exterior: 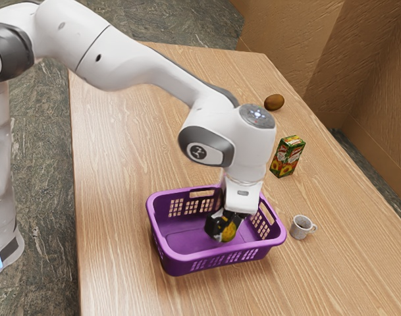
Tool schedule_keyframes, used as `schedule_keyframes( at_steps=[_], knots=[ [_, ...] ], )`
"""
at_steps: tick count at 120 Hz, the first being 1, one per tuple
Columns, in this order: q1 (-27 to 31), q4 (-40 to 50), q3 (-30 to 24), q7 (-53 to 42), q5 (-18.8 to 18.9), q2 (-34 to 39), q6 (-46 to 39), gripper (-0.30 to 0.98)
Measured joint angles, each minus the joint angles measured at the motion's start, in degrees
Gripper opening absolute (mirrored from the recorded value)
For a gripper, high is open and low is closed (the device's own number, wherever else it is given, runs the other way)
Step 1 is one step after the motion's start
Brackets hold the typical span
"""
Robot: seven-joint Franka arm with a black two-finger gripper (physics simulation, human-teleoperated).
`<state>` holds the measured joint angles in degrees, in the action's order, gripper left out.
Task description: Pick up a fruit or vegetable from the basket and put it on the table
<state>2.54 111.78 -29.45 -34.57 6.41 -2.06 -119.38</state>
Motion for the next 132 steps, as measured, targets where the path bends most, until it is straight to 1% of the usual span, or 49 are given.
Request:
schedule_keyframes(
  at_steps=[28, 101, 116, 132],
  knots=[
    [0.03, -4.22, 0.01, 1.1, 1.53, 0.08, 2.92, 0.19],
    [0.03, -14.46, -0.01, 1.93, 3.98, 0.8, 14.34, 0.19],
    [-0.47, -13.72, 1.39, 2.03, 4.13, 3.6, 17.35, 0.19],
    [-0.05, -9.23, 2.75, 2.14, 3.37, 9.6, 19.34, 0.19]
  ],
)
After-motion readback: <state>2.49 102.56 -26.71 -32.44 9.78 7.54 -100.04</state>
